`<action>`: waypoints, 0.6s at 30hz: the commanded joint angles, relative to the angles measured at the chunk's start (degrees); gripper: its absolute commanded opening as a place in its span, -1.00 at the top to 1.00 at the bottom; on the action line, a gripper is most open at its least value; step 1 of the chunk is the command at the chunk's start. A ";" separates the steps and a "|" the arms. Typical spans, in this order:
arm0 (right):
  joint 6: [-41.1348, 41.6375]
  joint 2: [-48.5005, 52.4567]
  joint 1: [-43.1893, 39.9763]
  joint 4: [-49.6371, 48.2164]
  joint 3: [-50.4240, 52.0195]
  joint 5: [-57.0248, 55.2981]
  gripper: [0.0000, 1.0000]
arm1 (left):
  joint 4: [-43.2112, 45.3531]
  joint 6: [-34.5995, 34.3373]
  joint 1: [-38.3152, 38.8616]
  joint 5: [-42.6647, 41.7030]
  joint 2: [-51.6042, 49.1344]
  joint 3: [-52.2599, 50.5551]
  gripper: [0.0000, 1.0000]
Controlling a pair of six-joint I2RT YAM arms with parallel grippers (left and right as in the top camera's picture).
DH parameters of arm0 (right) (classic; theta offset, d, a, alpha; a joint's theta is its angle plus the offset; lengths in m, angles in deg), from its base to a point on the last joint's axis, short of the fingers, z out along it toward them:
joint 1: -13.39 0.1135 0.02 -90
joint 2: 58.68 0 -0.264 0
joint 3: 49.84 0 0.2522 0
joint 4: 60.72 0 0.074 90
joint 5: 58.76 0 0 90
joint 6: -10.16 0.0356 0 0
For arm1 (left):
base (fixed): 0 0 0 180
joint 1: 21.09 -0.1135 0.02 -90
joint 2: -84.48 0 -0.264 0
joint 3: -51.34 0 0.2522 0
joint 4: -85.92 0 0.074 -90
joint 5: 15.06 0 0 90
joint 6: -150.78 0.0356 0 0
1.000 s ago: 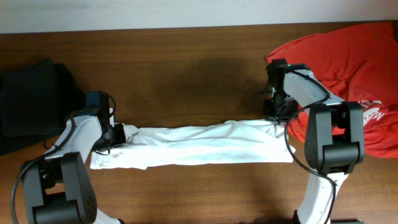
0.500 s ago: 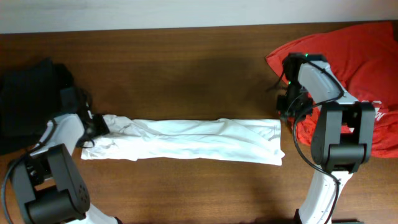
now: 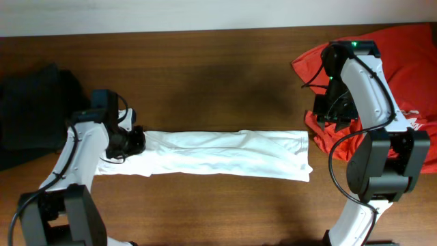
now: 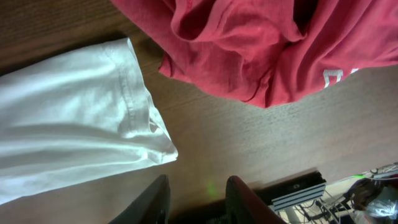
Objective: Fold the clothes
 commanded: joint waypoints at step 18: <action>-11.17 -1.18 -0.44 -32.94 35.28 22.10 0.08 | 0.50 -4.70 0.04 10.16 6.43 4.28 -0.29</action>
